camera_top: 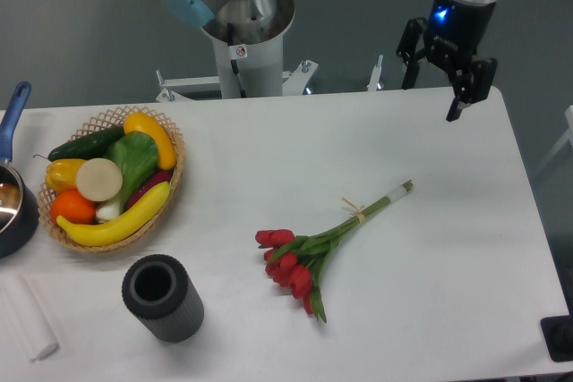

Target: Pick up the flowers from the table

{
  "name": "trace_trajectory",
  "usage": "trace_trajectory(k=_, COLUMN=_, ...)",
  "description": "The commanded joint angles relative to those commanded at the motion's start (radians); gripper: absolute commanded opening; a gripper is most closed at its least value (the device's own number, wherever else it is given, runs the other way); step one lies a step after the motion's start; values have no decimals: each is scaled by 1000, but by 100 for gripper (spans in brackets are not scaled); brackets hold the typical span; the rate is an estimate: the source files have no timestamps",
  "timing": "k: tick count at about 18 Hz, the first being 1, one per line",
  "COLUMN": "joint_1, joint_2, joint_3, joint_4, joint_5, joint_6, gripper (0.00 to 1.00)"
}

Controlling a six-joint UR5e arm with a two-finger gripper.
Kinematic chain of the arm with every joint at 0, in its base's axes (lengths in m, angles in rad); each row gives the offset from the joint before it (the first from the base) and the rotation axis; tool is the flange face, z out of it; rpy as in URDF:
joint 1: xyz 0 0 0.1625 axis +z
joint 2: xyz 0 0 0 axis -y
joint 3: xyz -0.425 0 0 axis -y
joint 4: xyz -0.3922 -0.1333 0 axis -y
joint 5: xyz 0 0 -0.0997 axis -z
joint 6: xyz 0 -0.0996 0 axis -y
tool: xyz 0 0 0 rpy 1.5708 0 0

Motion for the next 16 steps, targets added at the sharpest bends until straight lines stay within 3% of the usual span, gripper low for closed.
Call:
trace_trajectory(k=7, joint_1=-9, joint_2=5, joint_3=3, joint_4=5, joint_5=8, joint_6=-6, gripper=100)
trace_trajectory(k=16, joint_1=-46, joint_2=-3, joint_3=1, joint_4=2, joint_5=11, joint_6=-256, gripper=100)
